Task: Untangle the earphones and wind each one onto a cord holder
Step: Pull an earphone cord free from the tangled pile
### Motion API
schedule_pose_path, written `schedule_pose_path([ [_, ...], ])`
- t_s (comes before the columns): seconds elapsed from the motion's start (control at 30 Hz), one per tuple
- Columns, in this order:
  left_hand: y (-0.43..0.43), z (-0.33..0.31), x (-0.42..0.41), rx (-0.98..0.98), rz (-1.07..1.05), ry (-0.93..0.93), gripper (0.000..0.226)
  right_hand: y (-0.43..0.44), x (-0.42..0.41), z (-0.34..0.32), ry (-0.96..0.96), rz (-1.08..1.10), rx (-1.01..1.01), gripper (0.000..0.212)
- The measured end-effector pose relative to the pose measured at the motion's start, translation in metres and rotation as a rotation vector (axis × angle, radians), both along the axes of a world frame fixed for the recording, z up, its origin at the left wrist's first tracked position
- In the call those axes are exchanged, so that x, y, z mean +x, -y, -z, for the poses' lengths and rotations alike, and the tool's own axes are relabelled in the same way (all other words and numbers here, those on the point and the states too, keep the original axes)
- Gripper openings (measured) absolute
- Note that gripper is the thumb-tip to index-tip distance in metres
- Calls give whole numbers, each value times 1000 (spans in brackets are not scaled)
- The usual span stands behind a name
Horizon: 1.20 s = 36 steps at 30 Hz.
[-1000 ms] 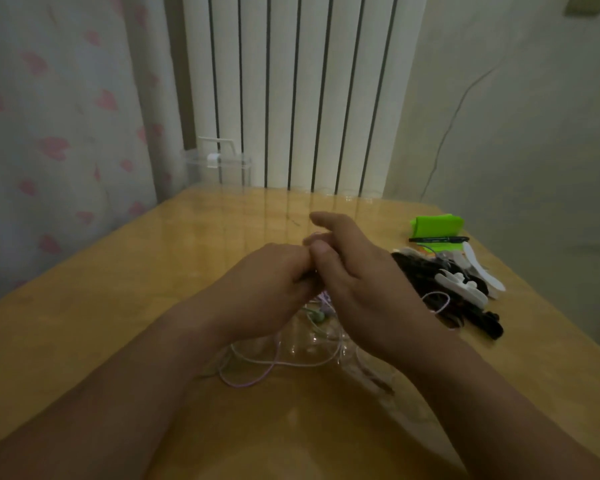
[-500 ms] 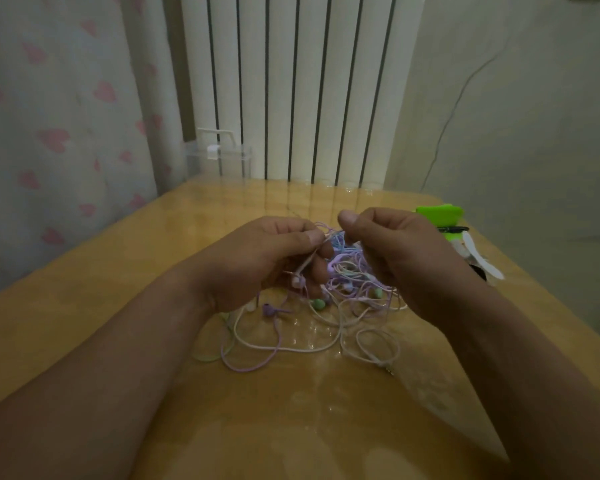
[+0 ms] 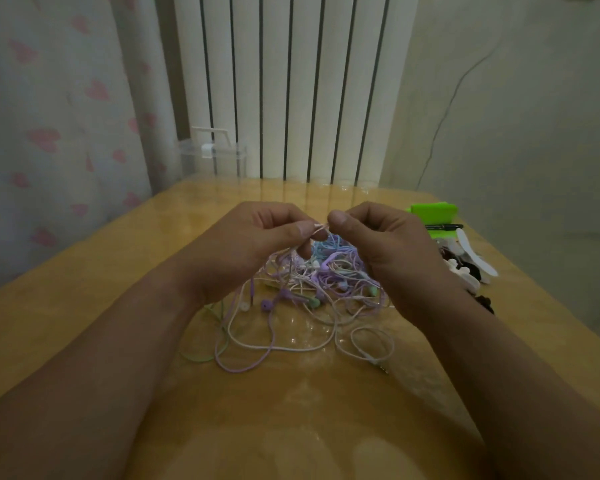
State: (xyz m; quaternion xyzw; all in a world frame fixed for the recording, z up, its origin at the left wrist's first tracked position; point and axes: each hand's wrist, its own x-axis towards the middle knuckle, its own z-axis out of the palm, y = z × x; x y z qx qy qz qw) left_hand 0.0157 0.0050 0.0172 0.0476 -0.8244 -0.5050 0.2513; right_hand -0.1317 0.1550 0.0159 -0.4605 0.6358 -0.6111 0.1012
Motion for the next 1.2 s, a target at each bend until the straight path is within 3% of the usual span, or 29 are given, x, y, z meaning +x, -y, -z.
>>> schedule_pose_path([
  [0.13,2,0,2,106,58,86,27,1,-3,3,17,4,-7,24],
  [0.27,2,0,2,53,21,146,23,3,-7,6,25,26,9,24],
  [0.4,1,3,0,69,-2,140,23,3,-5,9,-98,17,104,20],
  [0.53,0,4,0,-26,-37,133,22,0,-3,4,-103,-11,55,20],
  [0.73,-10,6,-2,-240,-30,198,56,-6,-5,-3,-65,-79,82,26],
  [0.97,-17,8,-5,-40,108,124,26,-10,-6,-7,-62,-90,47,24],
  [1.2,-20,11,-6,0,110,163,41,-8,-11,-6,-51,-39,-35,23],
])
